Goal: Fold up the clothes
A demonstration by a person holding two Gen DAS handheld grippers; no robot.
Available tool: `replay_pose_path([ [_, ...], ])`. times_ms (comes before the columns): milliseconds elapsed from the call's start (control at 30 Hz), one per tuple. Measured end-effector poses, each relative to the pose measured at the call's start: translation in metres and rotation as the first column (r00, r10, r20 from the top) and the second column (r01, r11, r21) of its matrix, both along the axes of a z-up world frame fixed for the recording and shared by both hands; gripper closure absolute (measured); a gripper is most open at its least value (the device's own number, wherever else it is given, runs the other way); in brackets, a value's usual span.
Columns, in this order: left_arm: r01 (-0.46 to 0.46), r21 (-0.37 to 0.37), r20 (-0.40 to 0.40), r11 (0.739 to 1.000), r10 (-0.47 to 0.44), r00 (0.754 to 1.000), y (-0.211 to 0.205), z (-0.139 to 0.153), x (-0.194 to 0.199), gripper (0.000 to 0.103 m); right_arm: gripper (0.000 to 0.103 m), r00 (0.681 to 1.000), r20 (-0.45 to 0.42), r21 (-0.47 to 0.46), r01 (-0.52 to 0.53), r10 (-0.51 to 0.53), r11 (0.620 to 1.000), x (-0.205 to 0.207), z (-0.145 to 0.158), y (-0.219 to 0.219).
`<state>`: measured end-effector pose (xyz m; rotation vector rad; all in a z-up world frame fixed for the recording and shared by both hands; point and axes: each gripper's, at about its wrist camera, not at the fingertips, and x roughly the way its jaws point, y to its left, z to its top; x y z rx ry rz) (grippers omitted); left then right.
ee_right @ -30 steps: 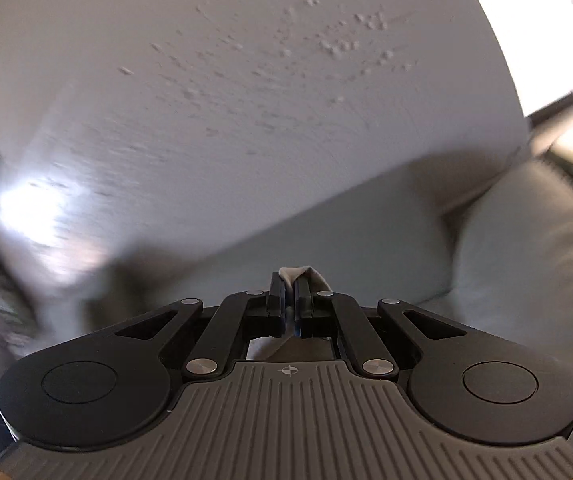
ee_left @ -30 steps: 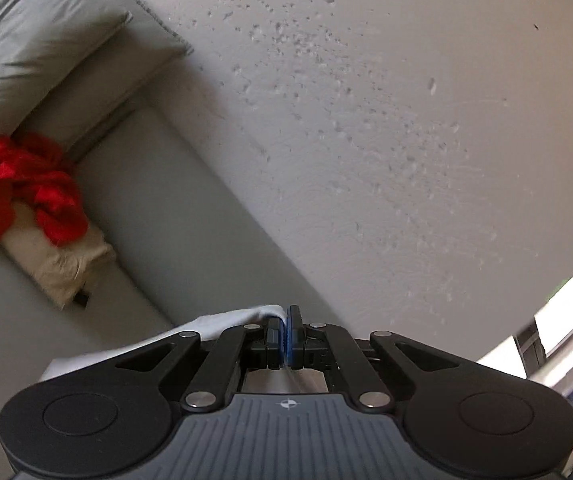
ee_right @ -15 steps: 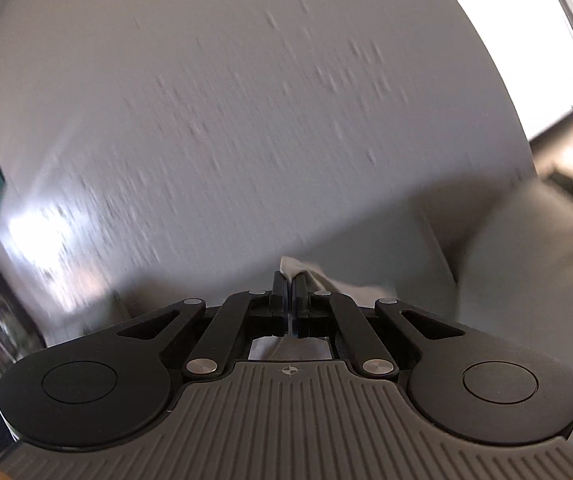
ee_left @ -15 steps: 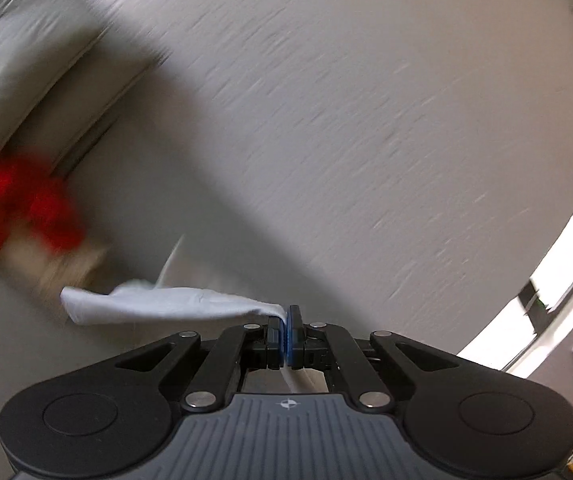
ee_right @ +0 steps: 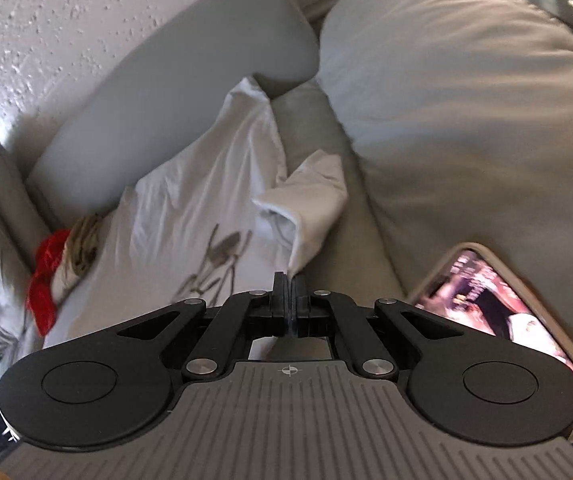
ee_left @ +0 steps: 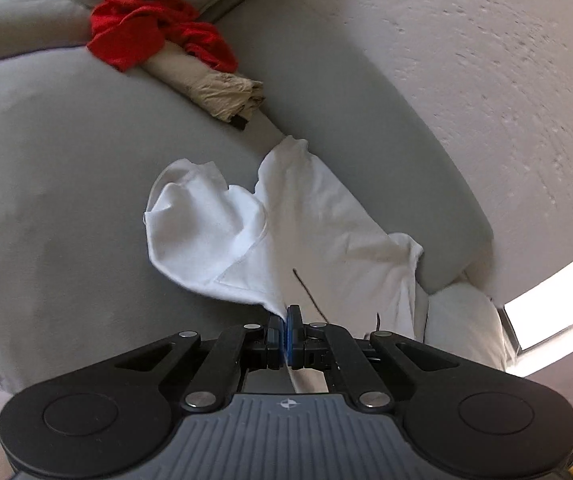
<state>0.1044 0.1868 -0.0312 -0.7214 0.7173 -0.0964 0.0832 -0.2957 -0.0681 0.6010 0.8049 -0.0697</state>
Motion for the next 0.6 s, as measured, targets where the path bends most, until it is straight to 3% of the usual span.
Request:
replay_pose_path([
  [133, 0.045, 0.070, -0.008, 0.997, -0.044, 0.999, -0.005, 0.002, -0.022, 0.103, 0.103, 0.999, 0.009, -0.018, 0.031, -0.031, 0.999, -0.022, 0.023, -0.008],
  [200, 0.077, 0.158, -0.077, 0.984, -0.066, 0.995, -0.014, -0.002, -0.026, 0.103, 0.103, 0.999, 0.008, -0.028, 0.032, -0.032, 0.999, -0.033, 0.031, -0.010],
  [267, 0.103, 0.231, -0.134, 0.967, -0.073, 0.988, -0.022, -0.010, -0.028, 0.103, 0.100, 0.999, -0.010, -0.009, -0.036, 0.035, 0.999, -0.039, 0.026, -0.008],
  [333, 0.076, 0.229, -0.168, 0.970, -0.038, 0.985, -0.022, -0.023, -0.028, 0.100, 0.084, 0.995, -0.023, 0.047, -0.093, 0.094, 0.995, -0.043, 0.014, -0.006],
  [400, 0.062, 0.191, -0.182, 0.980, -0.027, 0.983, -0.019, -0.034, -0.023, 0.077, 0.059, 0.995, -0.035, 0.088, -0.087, 0.091, 0.992, -0.041, -0.002, -0.004],
  [467, 0.049, 0.170, -0.185, 0.984, -0.017, 0.983, -0.017, -0.043, -0.019, 0.069, 0.059, 0.997, -0.051, 0.107, -0.059, 0.065, 0.993, -0.039, -0.020, -0.002],
  [600, 0.006, 0.146, -0.204, 0.989, 0.025, 0.979, -0.009, -0.054, -0.019, 0.069, 0.060, 0.996, -0.087, 0.196, 0.002, 0.016, 0.981, -0.029, -0.057, -0.001],
])
